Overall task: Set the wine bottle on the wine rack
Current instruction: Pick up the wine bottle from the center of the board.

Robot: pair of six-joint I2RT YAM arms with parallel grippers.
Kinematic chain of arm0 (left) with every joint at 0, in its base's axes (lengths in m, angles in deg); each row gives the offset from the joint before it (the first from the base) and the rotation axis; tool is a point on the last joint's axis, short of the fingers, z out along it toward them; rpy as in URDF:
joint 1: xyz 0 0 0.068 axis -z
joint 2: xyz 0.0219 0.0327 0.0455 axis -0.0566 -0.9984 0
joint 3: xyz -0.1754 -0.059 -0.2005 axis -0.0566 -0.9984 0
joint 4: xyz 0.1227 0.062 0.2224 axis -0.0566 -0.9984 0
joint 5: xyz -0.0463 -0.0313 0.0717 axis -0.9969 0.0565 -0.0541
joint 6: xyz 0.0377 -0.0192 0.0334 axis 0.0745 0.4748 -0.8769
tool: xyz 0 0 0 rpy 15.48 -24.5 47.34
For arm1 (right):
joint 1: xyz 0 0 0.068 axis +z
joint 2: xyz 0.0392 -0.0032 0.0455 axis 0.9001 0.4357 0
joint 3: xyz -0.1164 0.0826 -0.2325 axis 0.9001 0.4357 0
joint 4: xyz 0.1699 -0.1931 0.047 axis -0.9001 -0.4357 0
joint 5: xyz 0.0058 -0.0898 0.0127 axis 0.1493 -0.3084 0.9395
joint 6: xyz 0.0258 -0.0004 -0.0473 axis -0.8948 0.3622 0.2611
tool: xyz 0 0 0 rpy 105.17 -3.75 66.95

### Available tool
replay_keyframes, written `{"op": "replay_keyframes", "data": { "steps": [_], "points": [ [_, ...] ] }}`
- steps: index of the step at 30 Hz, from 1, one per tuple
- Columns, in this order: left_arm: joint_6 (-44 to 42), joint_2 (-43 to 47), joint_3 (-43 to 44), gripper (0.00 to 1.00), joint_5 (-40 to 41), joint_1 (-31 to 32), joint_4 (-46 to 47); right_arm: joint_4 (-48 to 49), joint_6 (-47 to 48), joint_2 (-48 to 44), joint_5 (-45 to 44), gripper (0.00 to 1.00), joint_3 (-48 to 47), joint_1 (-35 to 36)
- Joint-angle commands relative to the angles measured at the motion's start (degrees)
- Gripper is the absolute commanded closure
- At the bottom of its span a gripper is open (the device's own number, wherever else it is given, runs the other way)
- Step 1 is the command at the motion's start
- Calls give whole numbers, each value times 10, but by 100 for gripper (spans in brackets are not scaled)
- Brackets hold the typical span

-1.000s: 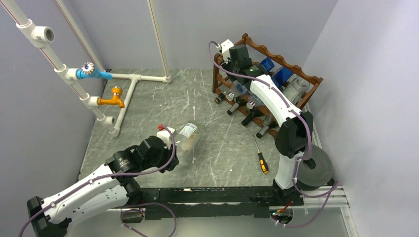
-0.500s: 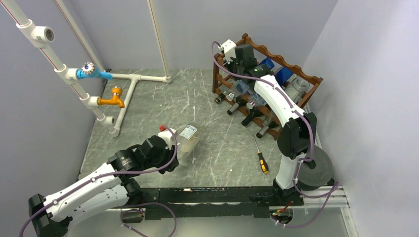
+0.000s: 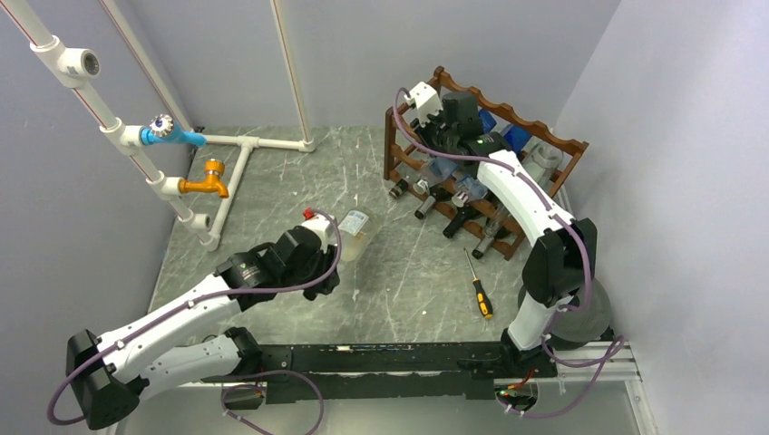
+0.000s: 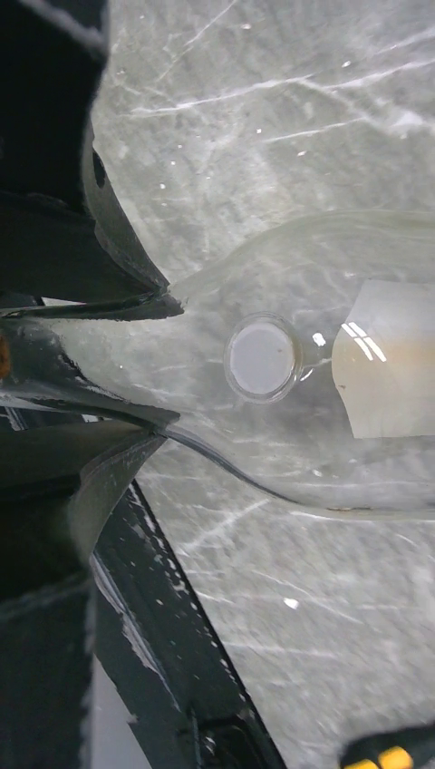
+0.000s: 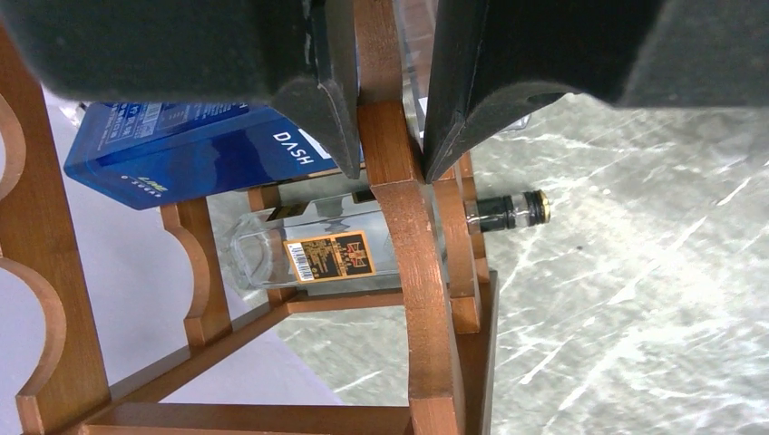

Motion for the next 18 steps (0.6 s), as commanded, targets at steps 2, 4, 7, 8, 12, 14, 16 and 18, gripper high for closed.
{"op": "replay_keyframes", "data": {
  "steps": [2, 4, 7, 8, 12, 14, 16, 18],
  "points": [
    [-3, -6, 82, 100, 32, -14, 173, -59, -31, -56, 95, 100, 26, 26],
    [-13, -18, 87, 100, 28, -17, 193, -50, -47, -64, 92, 100, 30, 26],
    [-21, -38, 85, 100, 23, -22, 241, -48, -66, -70, 98, 94, 32, 25],
    [-23, -44, 84, 100, 21, -25, 258, -48, -69, -70, 99, 92, 33, 25],
    [-26, -75, 98, 100, 11, -41, 300, -53, -68, -69, 98, 91, 37, 25],
    [-25, -92, 107, 100, 3, -53, 316, -51, -71, -69, 93, 88, 41, 25],
    [-23, -108, 113, 100, -12, -66, 332, -45, -75, -70, 96, 86, 46, 25],
    [-28, -121, 117, 100, -29, -75, 353, -43, -76, -70, 106, 86, 47, 25]
  ]
}}
